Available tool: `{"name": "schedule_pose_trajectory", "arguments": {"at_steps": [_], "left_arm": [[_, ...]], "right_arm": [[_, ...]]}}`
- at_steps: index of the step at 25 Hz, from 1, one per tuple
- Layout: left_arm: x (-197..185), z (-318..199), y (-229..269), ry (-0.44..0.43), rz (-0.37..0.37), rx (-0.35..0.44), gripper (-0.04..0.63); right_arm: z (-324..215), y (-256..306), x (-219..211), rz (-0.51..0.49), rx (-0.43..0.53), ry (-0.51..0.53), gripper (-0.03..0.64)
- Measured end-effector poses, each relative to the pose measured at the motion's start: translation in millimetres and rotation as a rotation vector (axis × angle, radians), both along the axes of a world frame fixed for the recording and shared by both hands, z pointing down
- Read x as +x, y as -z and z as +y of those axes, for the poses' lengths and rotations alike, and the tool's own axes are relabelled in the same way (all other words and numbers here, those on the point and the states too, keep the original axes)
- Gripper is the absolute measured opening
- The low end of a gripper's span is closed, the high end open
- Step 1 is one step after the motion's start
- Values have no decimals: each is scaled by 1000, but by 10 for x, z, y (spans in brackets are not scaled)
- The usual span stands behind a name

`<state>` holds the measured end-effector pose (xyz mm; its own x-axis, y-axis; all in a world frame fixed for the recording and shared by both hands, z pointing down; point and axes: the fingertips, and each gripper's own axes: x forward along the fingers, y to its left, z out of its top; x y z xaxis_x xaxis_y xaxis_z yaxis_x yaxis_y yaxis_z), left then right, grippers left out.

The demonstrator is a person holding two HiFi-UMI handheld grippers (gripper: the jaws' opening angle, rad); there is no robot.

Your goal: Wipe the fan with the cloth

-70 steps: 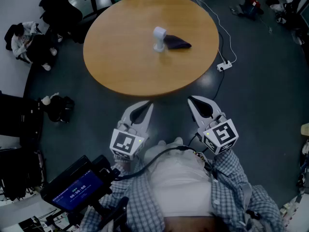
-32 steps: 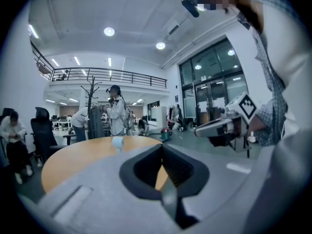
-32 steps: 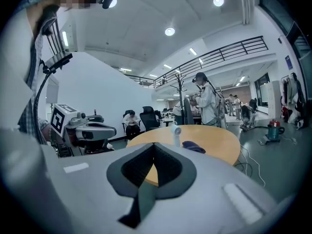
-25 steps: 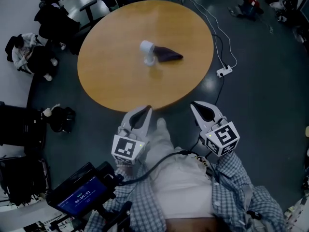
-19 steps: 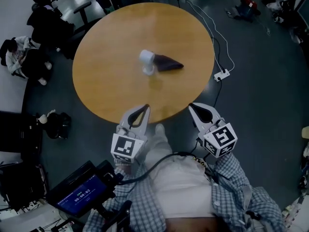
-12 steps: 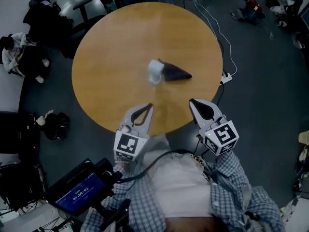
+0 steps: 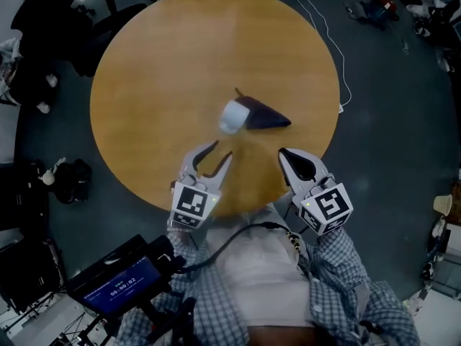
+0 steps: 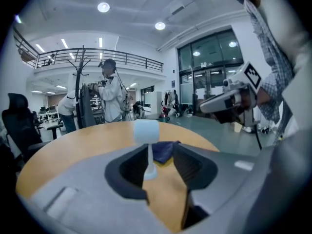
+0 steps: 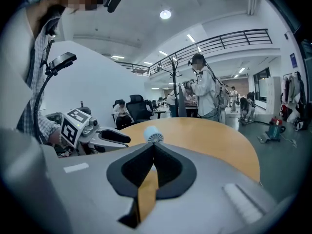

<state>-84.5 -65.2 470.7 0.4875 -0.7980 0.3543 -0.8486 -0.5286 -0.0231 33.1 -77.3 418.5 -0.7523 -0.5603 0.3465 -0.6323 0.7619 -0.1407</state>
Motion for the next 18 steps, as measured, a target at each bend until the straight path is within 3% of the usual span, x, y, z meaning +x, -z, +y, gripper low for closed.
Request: {"name": "schedule_pose_trajectory", "arguments": {"at_steps": [4,11,18], "left_arm": [[-58,-234,-225,58,25,-47,201],[19,-539,-601,84,18,-100,221],[119,-826,-690,107,57,-81,223]], "right_arm": [[-144,-159,-10,26,-36,18,3],[-366,-393,54,48,-70,32,3],[-561,-640,116,112,-74,64,3]]}}
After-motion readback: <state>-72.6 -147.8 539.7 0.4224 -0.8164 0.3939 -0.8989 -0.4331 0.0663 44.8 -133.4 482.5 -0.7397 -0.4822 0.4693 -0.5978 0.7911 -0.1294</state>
